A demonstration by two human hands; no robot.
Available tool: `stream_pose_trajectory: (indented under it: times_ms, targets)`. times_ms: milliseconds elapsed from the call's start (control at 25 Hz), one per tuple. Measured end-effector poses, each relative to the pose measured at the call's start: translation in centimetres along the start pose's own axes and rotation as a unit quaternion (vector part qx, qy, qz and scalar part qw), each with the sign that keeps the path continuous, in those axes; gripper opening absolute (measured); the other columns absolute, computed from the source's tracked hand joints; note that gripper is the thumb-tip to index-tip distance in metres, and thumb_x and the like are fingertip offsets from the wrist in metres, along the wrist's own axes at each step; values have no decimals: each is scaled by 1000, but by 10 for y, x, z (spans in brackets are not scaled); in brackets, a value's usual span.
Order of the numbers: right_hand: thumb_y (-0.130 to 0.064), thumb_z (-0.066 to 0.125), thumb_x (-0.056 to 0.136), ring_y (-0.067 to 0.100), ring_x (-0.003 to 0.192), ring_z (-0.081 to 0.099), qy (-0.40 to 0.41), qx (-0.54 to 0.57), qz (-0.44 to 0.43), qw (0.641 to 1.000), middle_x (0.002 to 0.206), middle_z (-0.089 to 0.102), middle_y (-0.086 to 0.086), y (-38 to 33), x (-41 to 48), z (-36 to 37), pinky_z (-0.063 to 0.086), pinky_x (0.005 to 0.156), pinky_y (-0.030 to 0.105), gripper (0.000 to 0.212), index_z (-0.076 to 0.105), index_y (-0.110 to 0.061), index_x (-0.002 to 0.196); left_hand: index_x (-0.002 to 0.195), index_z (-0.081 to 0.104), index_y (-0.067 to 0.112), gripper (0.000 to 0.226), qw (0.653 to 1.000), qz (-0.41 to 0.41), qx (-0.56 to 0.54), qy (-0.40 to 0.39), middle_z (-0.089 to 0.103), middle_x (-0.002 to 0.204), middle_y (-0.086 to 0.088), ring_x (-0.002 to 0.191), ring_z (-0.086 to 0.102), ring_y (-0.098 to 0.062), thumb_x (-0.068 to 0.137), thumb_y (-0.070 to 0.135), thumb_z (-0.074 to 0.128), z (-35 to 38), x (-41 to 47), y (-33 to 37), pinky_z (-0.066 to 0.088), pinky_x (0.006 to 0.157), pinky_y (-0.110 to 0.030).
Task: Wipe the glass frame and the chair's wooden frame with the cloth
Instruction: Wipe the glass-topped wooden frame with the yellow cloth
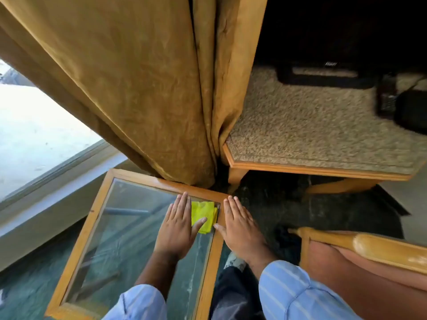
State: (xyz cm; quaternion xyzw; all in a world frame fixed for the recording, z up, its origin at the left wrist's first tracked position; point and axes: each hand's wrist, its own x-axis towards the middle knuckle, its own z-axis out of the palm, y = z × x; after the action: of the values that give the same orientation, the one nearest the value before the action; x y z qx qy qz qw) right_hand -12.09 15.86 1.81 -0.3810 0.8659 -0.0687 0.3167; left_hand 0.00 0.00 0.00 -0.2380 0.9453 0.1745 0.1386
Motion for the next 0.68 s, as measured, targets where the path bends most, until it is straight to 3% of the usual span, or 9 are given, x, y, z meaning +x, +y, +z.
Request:
stream_pose_trajectory:
  times_ms: [80, 200, 320, 480, 600, 680]
  targets:
    - [-54, 36, 110, 22, 166, -3, -22, 22, 11, 999, 178, 2, 10, 11, 31, 35, 5, 133, 35, 81, 4, -7, 167, 165, 14, 5, 104, 996, -56, -55, -29, 12, 176, -12, 164, 6, -23, 93, 79, 6, 37, 13, -14, -1, 129, -31]
    - [-44, 46, 110, 23, 166, 6, -50, 41, 22, 998, 177, 13, 12, 26, 80, 81, 8, 132, 33, 76, 13, -4, 166, 162, 21, 0, 93, 984, -136, -99, -61, 24, 173, -17, 162, 16, -28, 100, 69, 31, 95, 30, -35, 9, 132, -35]
    - [-37, 57, 106, 24, 162, 21, -51, 88, 45, 994, 173, 26, 11, 27, 122, 116, 23, 129, 35, 73, 25, -5, 163, 156, 36, -4, 73, 965, -195, -171, -42, 41, 164, -22, 155, 35, -33, 105, 46, 53, 135, 39, -46, 27, 126, -37]
    - [-33, 66, 102, 30, 151, 39, -45, 121, 55, 990, 164, 40, 10, 22, 152, 153, 40, 120, 42, 70, 35, -7, 159, 145, 54, -3, 58, 941, -271, -202, -4, 63, 140, -23, 132, 58, -38, 104, 37, 60, 169, 53, -55, 44, 110, -42]
    - [-31, 78, 93, 33, 139, 47, -43, 98, 49, 993, 149, 51, 12, 26, 169, 162, 45, 112, 42, 68, 48, -9, 150, 104, 68, -3, 36, 928, -307, -210, 8, 71, 105, -26, 105, 65, -45, 101, 33, 64, 186, 65, -61, 48, 85, -45]
    - [-31, 86, 85, 35, 133, 51, -65, 101, 46, 992, 140, 55, 13, 32, 181, 155, 49, 108, 43, 61, 61, -10, 137, 77, 61, 5, 35, 914, -336, -229, 10, 65, 76, -21, 84, 63, -45, 99, 32, 68, 188, 69, -68, 40, 68, -42]
